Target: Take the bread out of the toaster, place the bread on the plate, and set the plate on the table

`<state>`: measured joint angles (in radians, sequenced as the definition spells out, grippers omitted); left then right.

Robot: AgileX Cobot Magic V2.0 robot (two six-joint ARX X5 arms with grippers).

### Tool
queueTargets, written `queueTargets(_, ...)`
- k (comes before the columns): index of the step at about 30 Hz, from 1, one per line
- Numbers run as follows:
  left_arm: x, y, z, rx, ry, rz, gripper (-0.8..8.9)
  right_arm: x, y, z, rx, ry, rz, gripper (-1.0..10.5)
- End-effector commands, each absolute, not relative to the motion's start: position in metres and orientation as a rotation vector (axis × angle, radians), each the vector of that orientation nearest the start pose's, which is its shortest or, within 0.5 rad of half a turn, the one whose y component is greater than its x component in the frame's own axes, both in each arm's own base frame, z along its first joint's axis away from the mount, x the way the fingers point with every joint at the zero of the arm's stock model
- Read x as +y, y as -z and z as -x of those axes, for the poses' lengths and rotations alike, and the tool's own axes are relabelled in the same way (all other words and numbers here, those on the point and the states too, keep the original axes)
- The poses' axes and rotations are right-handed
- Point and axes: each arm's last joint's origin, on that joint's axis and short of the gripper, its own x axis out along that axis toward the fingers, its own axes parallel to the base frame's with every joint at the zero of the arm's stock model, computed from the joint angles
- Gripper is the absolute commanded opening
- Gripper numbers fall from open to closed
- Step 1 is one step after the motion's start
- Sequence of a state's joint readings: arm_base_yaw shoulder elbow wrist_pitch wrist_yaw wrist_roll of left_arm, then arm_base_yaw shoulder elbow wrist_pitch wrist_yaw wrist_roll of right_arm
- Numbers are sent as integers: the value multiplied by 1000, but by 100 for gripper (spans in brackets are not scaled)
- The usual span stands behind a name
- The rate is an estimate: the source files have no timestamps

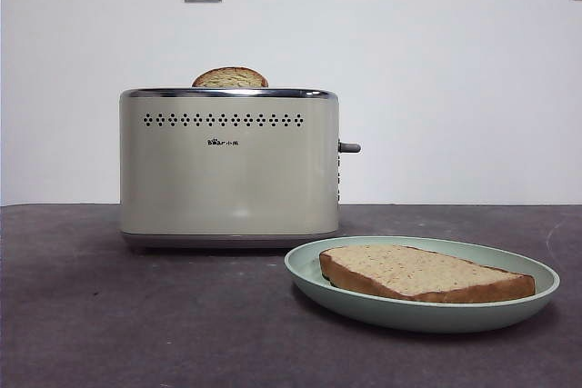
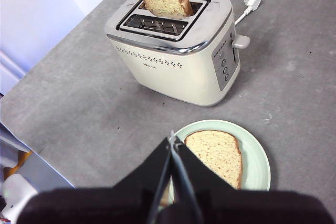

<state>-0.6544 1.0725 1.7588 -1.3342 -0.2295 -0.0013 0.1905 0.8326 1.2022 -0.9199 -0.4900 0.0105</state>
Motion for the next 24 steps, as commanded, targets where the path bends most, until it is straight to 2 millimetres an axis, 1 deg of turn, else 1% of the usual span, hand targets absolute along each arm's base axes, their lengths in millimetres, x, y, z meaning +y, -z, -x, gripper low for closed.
queueTargets(1, -67, -476, -100, 624, 397, -285, -8, 38, -393, -124, 556, -664, -89, 1)
queueTargets(4, -60, -479, -93, 590, 388, -268, -8, 38, -393, -124, 556, -664, -89, 1)
queueTargets(6, -53, -483, -90, 538, 350, -211, -8, 38, -393, -124, 556, -664, -89, 1)
queueTargets(8, -45, -485, -89, 430, 291, -132, -8, 38, -393, -124, 556, -664, -89, 1)
queueTargets(10, -39, -478, -91, 304, 235, -61, -8, 38, -393, -124, 556, -664, -89, 1)
queueTargets(13, -32, -449, -92, 144, 169, 12, -8, 38, -393, -124, 556, -664, -89, 1)
queueTargets(16, -25, -404, -94, 21, 123, 51, -8, 38, -393, -124, 556, -664, -89, 1)
queueTargets(19, -20, -359, -99, -58, 103, 64, -7, 38, -393, -124, 556, -664, -89, 1)
queueTargets(24, -13, -290, -102, -123, 121, 61, -4, 38, -393, -124, 556, -664, -89, 1)
